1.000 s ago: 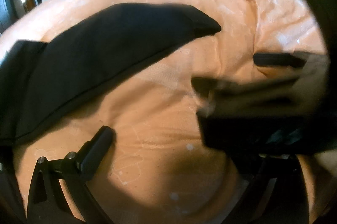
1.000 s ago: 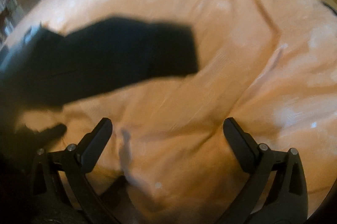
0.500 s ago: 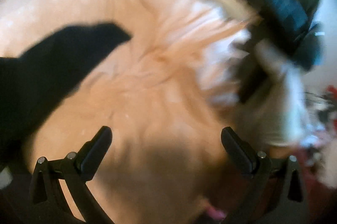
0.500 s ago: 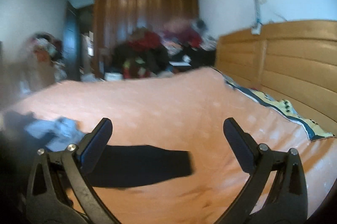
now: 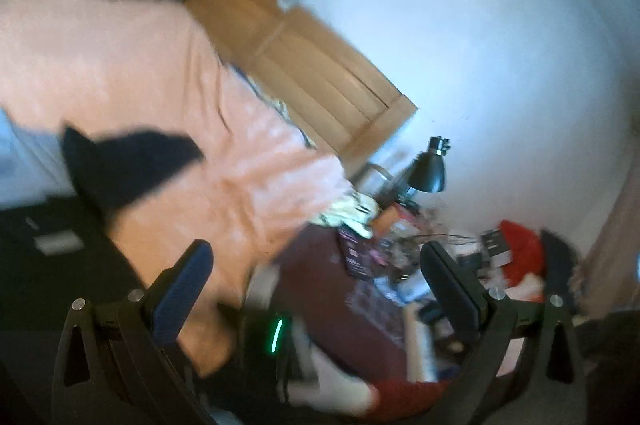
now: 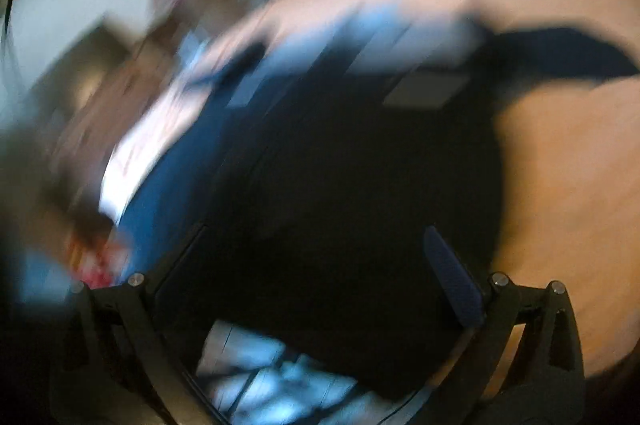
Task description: Fold small clothes
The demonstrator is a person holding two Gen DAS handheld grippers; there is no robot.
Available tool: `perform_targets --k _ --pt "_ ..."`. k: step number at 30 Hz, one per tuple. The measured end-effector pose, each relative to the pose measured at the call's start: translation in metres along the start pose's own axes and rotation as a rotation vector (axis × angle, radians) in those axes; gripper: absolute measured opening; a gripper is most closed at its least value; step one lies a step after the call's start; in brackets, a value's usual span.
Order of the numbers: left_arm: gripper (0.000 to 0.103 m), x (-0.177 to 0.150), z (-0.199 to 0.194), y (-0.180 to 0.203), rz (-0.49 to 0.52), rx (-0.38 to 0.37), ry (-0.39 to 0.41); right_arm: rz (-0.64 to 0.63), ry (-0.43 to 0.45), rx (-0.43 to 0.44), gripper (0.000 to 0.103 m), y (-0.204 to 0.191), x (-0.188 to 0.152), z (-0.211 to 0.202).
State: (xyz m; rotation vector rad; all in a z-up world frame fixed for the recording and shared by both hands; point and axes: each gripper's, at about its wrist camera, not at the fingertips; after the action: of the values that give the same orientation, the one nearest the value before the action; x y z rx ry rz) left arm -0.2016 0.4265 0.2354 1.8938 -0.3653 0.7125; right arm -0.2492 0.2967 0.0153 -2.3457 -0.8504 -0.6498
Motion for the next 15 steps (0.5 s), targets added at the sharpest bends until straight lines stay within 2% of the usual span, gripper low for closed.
perform_targets --k 1,2,4,6,7,8,10,12,14,15 --pt "0.103 0.004 -0.015 0.002 0.013 0.012 0.029 -0.046 -0.119 0.077 0.103 -0.026 -0.016 0.030" --pt "0.103 0.011 -0.037 0.001 0.016 0.032 0.080 -0.086 -0.196 0.113 0.103 -0.046 -0.028 0.047" --pt "0.103 0.019 -0.063 -0.006 0.024 0.106 0.178 -0.157 -0.259 0.155 0.103 -0.077 -0.038 0.057" --pt "0.103 0.024 -0.103 -0.017 0.052 0.243 0.319 -0.208 -0.249 0.128 0.103 -0.084 -0.028 0.061" --pt "0.103 0.025 -0.119 -0.027 0.080 0.343 0.383 -0.197 -0.211 0.088 0.103 -0.071 -0.011 0.059" --pt "0.103 0.025 -0.128 -0.038 0.099 0.431 0.411 -0.172 -0.170 0.057 0.103 -0.060 0.002 0.045" --pt "0.103 0.025 -0.140 -0.085 0.080 0.623 0.387 -0.100 -0.075 -0.060 0.103 -0.023 0.032 0.028" --pt "0.103 0.018 -0.142 -0.145 0.009 0.783 0.316 -0.029 -0.006 -0.274 0.103 0.035 0.065 0.024" --pt "0.103 0.002 -0.139 -0.216 -0.082 0.955 0.196 0.049 -0.015 -0.348 0.103 0.077 0.084 0.036" --pt "0.103 -0.007 -0.137 -0.240 -0.117 1.002 0.160 0.062 -0.029 -0.360 0.103 0.084 0.085 0.041"
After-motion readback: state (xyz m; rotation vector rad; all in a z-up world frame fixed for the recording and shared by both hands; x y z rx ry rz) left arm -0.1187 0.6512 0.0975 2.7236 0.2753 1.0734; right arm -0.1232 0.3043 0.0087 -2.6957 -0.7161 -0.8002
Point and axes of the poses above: each gripper's, at about its wrist camera, not at the fingertips, and z roughly the way its jaws point, y to its right, x to its top, and after that the axes turned 6 degrees about -z, right-handed
